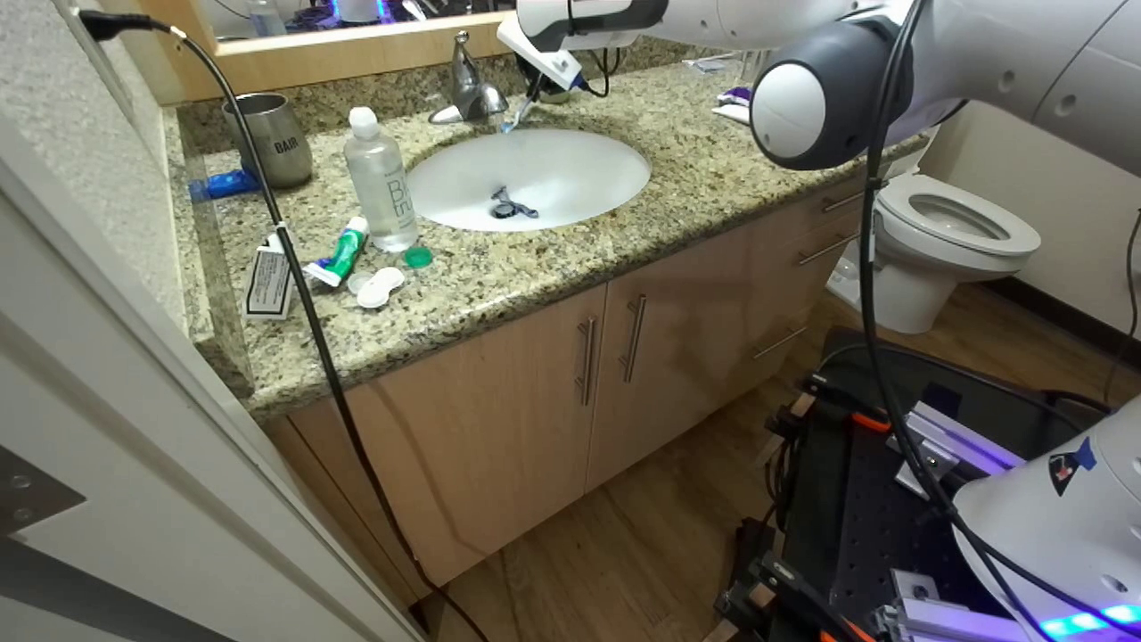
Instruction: Move the faucet handle upwards and pick up the toothbrush and wash it
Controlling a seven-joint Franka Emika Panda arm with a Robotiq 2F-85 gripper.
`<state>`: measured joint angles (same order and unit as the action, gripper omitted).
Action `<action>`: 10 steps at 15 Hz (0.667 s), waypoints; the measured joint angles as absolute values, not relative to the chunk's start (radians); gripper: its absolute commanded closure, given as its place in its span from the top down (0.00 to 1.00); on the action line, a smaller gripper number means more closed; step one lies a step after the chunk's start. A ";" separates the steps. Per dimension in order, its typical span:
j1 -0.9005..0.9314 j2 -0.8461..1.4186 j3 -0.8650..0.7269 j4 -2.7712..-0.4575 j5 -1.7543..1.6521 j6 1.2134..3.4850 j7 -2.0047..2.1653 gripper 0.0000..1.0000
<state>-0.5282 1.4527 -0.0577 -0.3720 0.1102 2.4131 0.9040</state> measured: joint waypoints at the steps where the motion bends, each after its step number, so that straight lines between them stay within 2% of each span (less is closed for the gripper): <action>1: -0.527 1.454 -0.057 -0.372 0.112 2.423 0.904 0.10; 10: -0.527 1.461 -0.056 -0.372 0.113 2.440 0.904 0.10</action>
<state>-0.5266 1.4609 -0.0564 -0.3720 0.1130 2.4396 0.9041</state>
